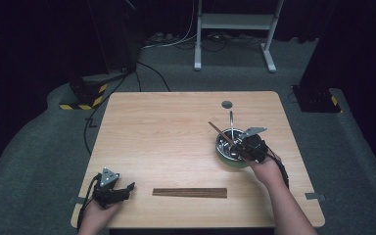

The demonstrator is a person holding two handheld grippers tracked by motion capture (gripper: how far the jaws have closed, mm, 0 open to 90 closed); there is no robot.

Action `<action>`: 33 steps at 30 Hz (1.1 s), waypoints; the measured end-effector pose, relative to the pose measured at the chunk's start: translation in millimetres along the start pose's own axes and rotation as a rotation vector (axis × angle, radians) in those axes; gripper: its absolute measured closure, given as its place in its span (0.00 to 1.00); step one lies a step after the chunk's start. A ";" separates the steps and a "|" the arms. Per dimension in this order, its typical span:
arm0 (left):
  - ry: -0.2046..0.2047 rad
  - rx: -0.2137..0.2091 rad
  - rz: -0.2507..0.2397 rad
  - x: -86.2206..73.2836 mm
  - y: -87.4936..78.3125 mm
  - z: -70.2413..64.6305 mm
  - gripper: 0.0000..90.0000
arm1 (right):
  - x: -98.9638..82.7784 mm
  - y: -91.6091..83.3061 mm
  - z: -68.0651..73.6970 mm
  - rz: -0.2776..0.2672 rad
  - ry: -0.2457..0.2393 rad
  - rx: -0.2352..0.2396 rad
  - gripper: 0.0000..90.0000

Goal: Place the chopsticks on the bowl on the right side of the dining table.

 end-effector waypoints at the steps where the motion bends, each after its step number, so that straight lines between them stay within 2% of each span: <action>1: 0.000 0.000 0.000 0.0 0.0 0.0 0.30 | -0.1 0.0 1.5 0.002 -0.002 0.012 0.86; 8: -0.004 0.001 -0.002 0.1 0.1 -0.2 0.30 | 0.2 -0.4 12.1 0.006 -0.038 0.040 0.86; 13: -0.005 0.001 -0.003 0.2 0.2 -0.3 0.30 | -1.0 -1.3 18.0 0.001 -0.061 0.042 0.86; 25: -0.007 0.004 0.000 0.0 -0.1 -0.4 0.30 | -5.3 -4.3 19.5 -0.006 -0.059 0.063 0.85; 27: -0.007 0.004 0.000 0.1 0.0 -0.4 0.30 | -5.5 -3.6 19.1 -0.016 -0.056 0.055 0.85; 30: -0.009 0.004 0.001 0.0 -0.1 -0.5 0.30 | -5.8 -4.1 19.4 -0.017 -0.054 0.058 0.81; 33: -0.009 0.005 0.001 -0.1 -0.1 -0.5 0.30 | -4.1 -9.1 19.9 -0.040 -0.050 0.050 0.77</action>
Point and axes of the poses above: each handheld gripper's, and its own axes: y roughly forward along the jaws, x roughly out of its top, z roughly to its left, the point moved 6 cm from there along y, roughly forward along the jaws, and after that the axes turned 6 degrees about x, right-handed, at the moved point
